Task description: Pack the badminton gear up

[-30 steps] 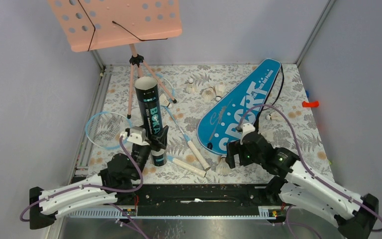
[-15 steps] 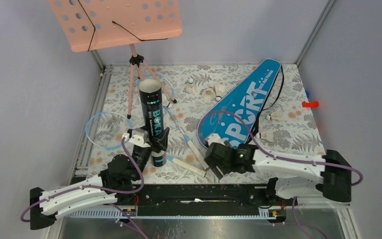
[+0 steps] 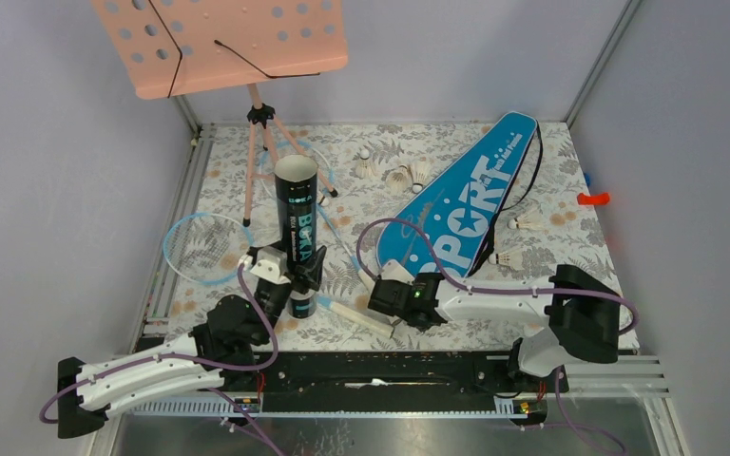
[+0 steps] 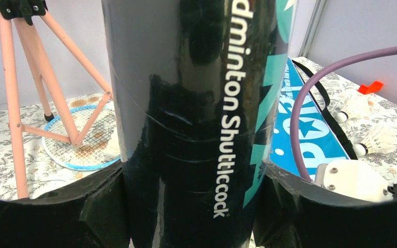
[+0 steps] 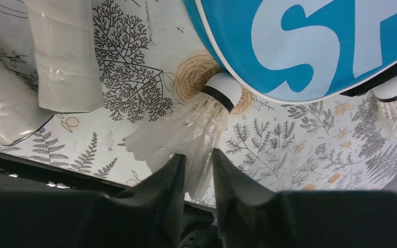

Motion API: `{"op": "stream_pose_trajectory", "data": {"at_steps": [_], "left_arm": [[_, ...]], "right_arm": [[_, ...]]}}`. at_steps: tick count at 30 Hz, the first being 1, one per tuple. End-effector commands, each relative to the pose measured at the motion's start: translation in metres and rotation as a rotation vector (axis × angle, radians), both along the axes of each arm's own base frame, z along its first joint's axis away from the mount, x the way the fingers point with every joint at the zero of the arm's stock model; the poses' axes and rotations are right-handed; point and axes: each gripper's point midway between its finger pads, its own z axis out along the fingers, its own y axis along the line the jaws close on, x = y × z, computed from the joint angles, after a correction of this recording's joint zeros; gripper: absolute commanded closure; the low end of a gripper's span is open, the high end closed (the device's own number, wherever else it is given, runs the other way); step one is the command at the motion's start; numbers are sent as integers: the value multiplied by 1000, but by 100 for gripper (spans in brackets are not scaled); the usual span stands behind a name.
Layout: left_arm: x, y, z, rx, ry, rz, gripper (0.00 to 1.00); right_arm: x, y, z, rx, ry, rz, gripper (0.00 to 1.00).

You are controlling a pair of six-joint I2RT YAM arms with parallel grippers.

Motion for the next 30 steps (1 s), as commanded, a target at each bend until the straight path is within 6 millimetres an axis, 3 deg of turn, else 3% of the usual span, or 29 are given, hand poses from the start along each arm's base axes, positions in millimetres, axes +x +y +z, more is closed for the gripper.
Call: {"op": "stream_pose_trajectory", "data": {"at_steps": [1, 3, 6, 10, 13, 16, 19, 24, 27, 30], "left_arm": [[-2, -2, 17, -51, -47, -21, 88], [-2, -4, 16, -45, -50, -27, 88], [-3, -7, 14, -29, -70, -43, 88], [-5, -11, 13, -25, -138, -63, 88], [-11, -21, 9, 4, -199, -120, 89], [-23, -44, -6, 170, -306, -241, 89], [-32, -66, -25, 393, -411, -349, 90], [-35, -84, -36, 549, -452, -427, 92], [-39, -89, -42, 566, -454, -470, 92], [-39, -89, -43, 549, -445, -479, 92]], "right_arm": [[13, 7, 9, -9, -71, 18, 76], [16, 6, 14, -3, -91, 13, 90], [15, 1, 33, 49, -117, -13, 99], [13, -4, 77, 241, -180, -73, 100], [10, -4, 121, 496, -202, -118, 100], [2, 5, 166, 812, -151, -107, 100], [-15, 0, 212, 1025, -94, -81, 100], [-54, -15, 265, 1128, 20, -20, 100], [-72, -9, 292, 1181, 102, 36, 100], [-77, -2, 303, 1180, 143, 68, 100]]}}
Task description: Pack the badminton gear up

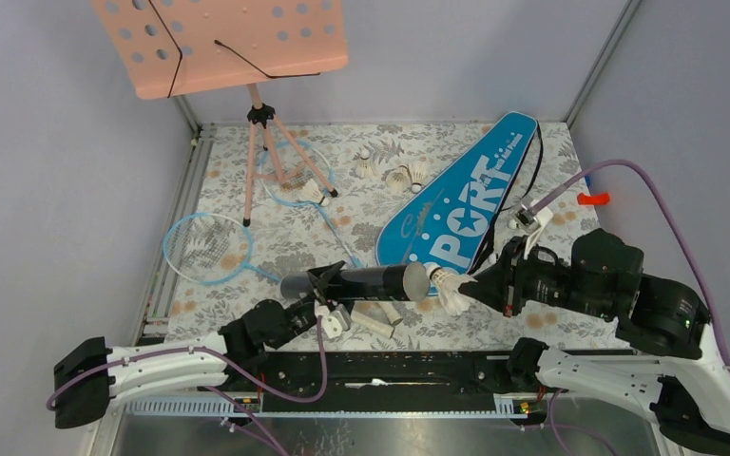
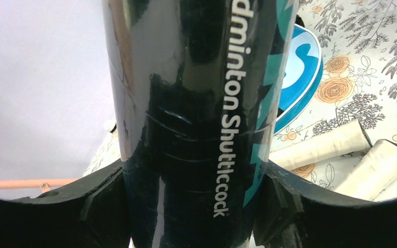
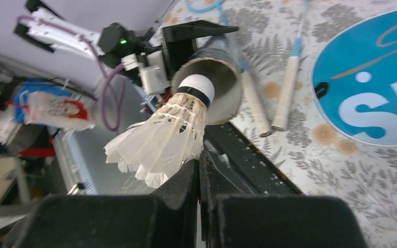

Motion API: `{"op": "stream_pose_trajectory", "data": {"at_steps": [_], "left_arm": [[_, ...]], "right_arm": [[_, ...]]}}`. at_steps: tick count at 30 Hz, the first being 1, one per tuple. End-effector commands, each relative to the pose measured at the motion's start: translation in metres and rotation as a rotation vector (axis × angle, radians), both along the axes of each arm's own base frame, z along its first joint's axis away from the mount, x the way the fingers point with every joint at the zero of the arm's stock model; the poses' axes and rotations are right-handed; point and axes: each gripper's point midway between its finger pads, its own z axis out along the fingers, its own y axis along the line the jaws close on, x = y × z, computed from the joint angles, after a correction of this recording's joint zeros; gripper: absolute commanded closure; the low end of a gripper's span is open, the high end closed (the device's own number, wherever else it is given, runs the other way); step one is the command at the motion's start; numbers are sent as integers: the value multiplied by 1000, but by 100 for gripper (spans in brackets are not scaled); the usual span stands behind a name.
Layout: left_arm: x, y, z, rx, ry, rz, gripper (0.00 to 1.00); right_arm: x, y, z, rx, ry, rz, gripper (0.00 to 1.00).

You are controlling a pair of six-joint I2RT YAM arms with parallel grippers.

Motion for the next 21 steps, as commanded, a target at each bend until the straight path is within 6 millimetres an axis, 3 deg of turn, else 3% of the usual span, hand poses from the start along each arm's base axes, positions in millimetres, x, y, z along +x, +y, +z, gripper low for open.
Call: {"op": "stream_pose_trajectory", "data": {"at_steps": [1, 21], "left_arm": [[-6, -12, 46, -106, -79, -75, 92], [-20, -24, 53, -119, -79, -173, 93]], "right_arm": [[-22, 13, 5, -31, 101, 132, 100], [-6, 43, -16, -246, 177, 214, 100]]}}
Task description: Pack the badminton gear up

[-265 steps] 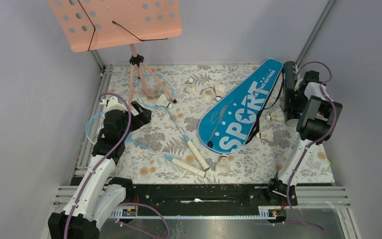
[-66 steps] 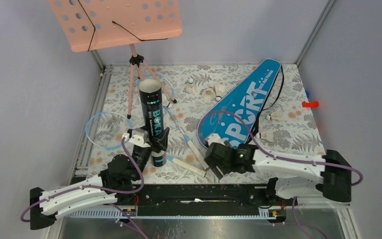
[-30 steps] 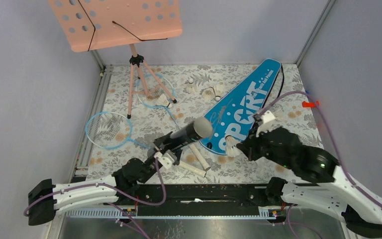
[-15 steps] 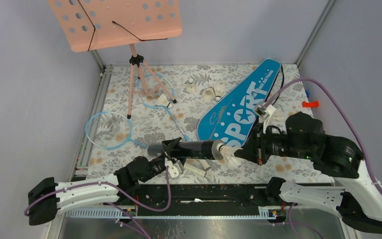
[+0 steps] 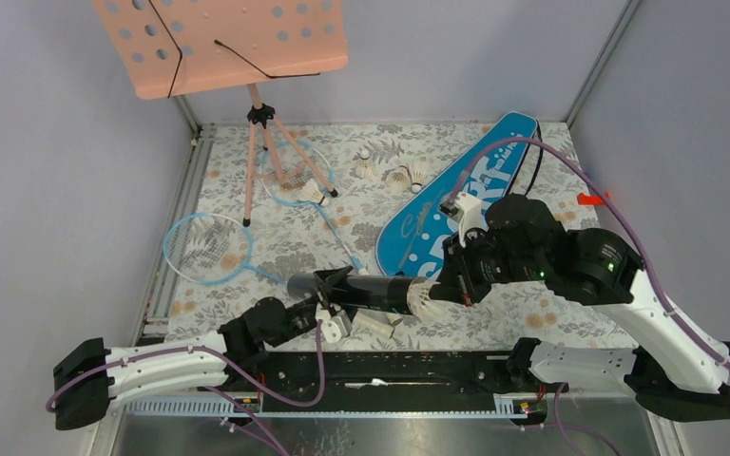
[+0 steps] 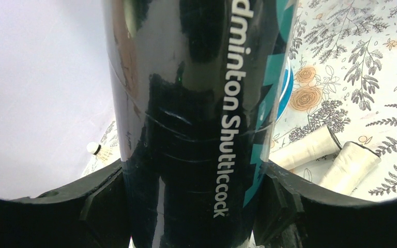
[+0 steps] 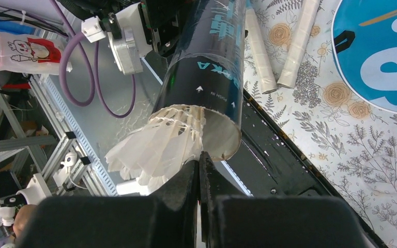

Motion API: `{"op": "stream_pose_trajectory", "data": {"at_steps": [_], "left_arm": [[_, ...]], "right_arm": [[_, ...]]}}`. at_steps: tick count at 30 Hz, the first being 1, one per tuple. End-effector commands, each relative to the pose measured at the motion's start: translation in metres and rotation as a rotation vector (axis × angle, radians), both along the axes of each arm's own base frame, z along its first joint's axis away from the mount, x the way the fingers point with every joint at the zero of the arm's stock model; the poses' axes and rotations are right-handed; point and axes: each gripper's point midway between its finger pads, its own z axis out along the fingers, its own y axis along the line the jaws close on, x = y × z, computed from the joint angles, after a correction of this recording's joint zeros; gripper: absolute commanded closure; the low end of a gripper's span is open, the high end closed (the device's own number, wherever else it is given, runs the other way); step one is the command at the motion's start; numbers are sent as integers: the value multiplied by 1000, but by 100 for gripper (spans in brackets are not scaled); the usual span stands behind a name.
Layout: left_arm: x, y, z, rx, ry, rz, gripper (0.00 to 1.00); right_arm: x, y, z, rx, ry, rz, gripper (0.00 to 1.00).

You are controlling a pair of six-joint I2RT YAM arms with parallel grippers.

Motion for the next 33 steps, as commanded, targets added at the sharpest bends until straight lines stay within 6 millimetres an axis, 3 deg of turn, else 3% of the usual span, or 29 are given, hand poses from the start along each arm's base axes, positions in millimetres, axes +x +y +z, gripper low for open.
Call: {"op": "stream_pose_trajectory", "data": {"at_steps": [1, 3, 9, 14, 19, 24, 28, 33], "left_arm": [[-5, -9, 54, -157, -66, -47, 93], [-5, -10, 56, -165, -59, -50, 93], [-2, -12, 60, -193, -45, -38, 93], [-2, -11, 61, -214, -29, -31, 93], [-3, -10, 62, -243, -9, -34, 93], [-2, -7, 68, -281, -8, -19, 92], [-1, -5, 72, -303, 3, -13, 91], [-1, -7, 76, -323, 17, -17, 90]], "right_arm": [[2, 3, 6, -13, -16, 32, 100], [3, 7, 9, -8, -26, 51, 99], [13, 10, 14, -35, -53, 37, 78], [21, 0, 27, -46, -108, -6, 61], [27, -9, 35, -44, -167, -36, 27], [37, -16, 27, -97, -207, -76, 2], [42, -13, 12, -141, -207, -62, 0], [53, 11, -1, -138, -208, -23, 0]]}}
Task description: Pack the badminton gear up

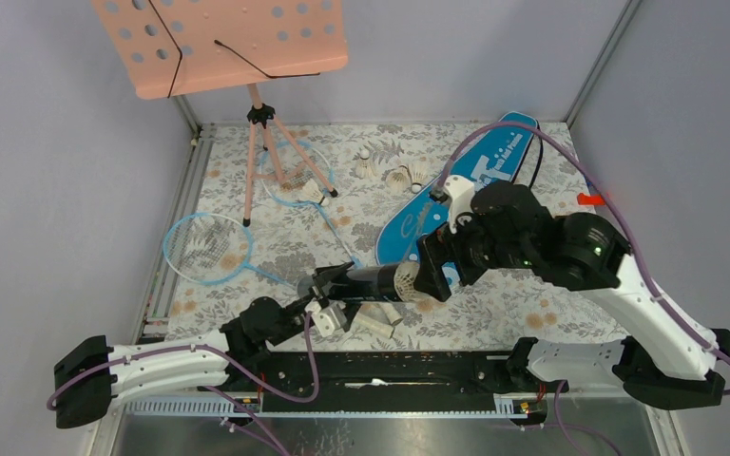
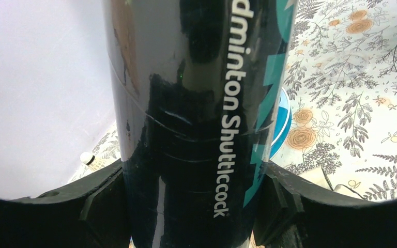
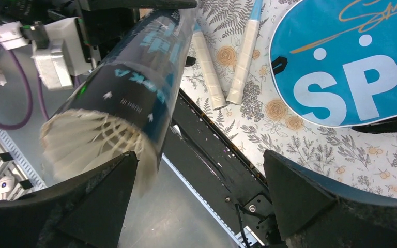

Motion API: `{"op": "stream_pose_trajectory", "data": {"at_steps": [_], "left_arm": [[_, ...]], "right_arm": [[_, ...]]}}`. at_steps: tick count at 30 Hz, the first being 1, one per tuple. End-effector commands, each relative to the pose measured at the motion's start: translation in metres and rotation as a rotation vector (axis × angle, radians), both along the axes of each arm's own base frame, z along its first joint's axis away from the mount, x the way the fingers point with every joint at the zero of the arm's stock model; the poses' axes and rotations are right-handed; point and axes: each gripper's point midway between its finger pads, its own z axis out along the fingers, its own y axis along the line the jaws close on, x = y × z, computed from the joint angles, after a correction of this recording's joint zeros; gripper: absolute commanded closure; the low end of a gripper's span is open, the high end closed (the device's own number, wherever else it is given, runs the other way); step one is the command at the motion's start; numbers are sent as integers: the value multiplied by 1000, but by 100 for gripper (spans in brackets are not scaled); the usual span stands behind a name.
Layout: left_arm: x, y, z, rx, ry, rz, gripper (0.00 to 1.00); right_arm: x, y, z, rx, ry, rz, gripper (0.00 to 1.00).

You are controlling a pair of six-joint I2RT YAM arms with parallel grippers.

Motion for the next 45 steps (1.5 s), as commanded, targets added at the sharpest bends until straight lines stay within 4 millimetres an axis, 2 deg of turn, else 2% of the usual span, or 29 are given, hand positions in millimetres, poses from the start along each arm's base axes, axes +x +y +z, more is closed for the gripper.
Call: {"op": "stream_pose_trajectory", "data": {"at_steps": [1, 6, 9, 13, 15, 18, 20, 23, 27, 29, 31, 32, 35, 39, 41, 45], "left_arm": [[1, 0, 52, -177, -34, 3, 89], [2, 0, 57, -209, -20, 8, 89], [1, -1, 62, -243, -7, 2, 88], [2, -1, 66, -272, 9, 2, 88], [4, 0, 67, -280, 10, 16, 88], [12, 7, 67, -296, 23, 74, 88], [17, 11, 67, -308, 32, 111, 88], [25, 19, 66, -333, 58, 169, 88], [39, 35, 68, -395, 99, 282, 88], [44, 42, 69, -421, 114, 329, 86], [51, 52, 73, -462, 141, 393, 86], [54, 55, 76, -476, 151, 417, 86], [58, 59, 77, -475, 184, 461, 86], [64, 67, 71, -481, 206, 520, 85], [65, 69, 70, -489, 209, 538, 85], [66, 71, 70, -490, 211, 548, 85]], "right_arm": [[19, 22, -13, -17, -31, 19, 0], [34, 45, -35, -34, -56, 62, 0], [47, 55, -39, -26, -95, 51, 0], [55, 67, -31, 7, -135, 64, 0], [56, 65, -15, 31, -164, 59, 0], [57, 50, 16, 82, -235, 6, 0], [56, 34, 39, 138, -287, -49, 0], [57, 5, 64, 185, -371, -136, 0], [69, -37, 81, 222, -437, -328, 0], [80, -56, 77, 212, -444, -449, 0], [96, -77, 63, 168, -416, -574, 0], [108, -91, 46, 127, -377, -652, 0], [139, -115, -8, 59, -227, -796, 0], [169, -152, -72, 102, -49, -969, 1], [178, -176, -101, 92, -9, -1061, 0], [186, -212, -160, 101, 168, -1193, 2]]}}
